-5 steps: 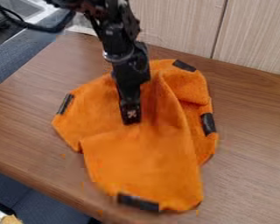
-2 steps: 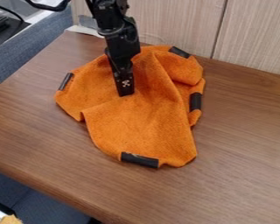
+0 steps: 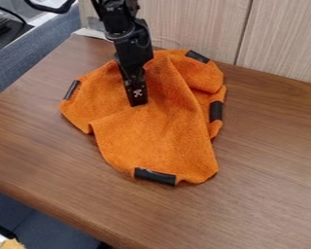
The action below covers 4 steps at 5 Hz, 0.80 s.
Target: Move the cloth to the top left of the table
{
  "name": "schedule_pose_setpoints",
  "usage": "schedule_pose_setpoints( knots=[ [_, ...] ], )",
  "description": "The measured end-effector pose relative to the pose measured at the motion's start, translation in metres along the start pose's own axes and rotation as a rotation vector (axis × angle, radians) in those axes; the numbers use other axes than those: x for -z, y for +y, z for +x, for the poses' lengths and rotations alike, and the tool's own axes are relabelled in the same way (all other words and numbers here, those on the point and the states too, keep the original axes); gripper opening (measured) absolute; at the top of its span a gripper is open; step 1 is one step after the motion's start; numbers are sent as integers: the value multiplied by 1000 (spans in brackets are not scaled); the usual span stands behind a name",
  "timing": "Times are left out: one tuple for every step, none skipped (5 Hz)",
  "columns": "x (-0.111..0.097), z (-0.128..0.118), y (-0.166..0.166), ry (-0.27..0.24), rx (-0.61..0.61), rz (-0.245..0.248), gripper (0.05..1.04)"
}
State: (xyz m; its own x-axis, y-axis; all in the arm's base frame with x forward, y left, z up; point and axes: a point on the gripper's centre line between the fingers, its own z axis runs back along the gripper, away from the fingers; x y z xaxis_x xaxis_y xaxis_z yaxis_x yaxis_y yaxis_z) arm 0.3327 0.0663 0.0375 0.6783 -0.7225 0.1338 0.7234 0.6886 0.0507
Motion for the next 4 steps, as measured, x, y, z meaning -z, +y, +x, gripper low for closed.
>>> schedule_pose_setpoints(
  knots=[
    [-4, -8, -6, -4, -21, -2, 998],
    [-11, -24, -10, -14, -77, -4, 999],
    [-20, -27, -13, -38, -90, 3, 999],
    [-37, -29, -10, -74, -117, 40, 999]
  ],
)
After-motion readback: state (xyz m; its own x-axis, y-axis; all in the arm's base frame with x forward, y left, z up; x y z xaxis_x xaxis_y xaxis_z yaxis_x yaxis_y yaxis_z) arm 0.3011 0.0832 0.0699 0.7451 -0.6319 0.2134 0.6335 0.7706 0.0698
